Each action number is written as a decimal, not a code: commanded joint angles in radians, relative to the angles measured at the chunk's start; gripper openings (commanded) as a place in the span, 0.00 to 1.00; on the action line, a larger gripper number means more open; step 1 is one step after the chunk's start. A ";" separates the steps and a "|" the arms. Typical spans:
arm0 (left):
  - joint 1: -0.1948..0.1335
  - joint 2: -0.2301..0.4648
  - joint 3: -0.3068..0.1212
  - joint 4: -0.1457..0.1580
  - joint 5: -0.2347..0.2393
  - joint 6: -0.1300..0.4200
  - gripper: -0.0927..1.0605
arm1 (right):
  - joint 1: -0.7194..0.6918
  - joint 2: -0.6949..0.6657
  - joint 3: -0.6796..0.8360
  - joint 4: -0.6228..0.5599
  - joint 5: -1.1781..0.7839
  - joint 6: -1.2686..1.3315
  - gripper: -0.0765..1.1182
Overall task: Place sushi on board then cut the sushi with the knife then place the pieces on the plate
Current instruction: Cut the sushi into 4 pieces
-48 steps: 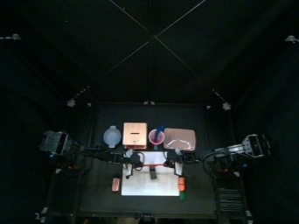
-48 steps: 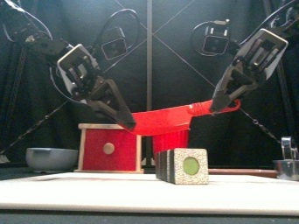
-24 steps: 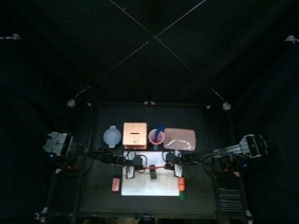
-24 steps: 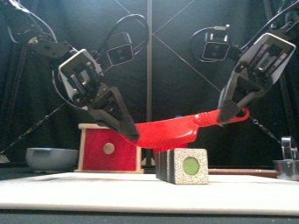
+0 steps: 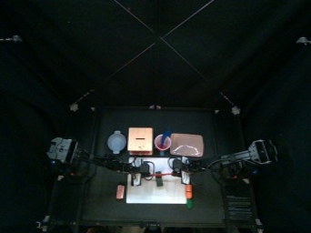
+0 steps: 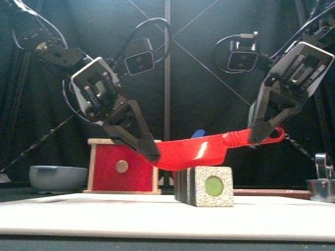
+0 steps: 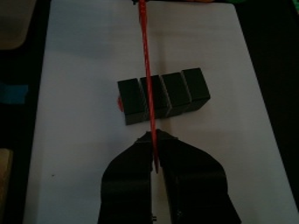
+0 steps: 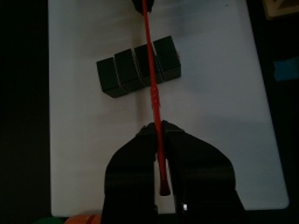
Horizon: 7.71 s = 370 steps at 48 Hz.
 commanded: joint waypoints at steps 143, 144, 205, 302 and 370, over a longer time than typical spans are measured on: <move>-0.046 0.002 -0.038 -0.026 -0.008 -0.006 0.45 | -0.055 -0.003 0.000 -0.002 0.031 0.002 0.33; -0.046 0.003 -0.037 -0.026 -0.008 -0.006 0.45 | -0.057 0.000 0.000 -0.002 0.031 0.002 0.33; 0.023 0.067 -0.031 -0.014 -0.006 0.002 0.45 | -0.084 0.161 -0.041 0.006 0.025 0.002 0.33; -0.074 -0.006 -0.034 -0.051 0.040 -0.006 0.45 | -0.035 0.009 -0.054 0.060 0.138 0.003 0.33; -0.048 0.078 -0.038 -0.046 0.034 0.002 0.45 | -0.043 0.147 -0.069 0.055 0.120 0.003 0.33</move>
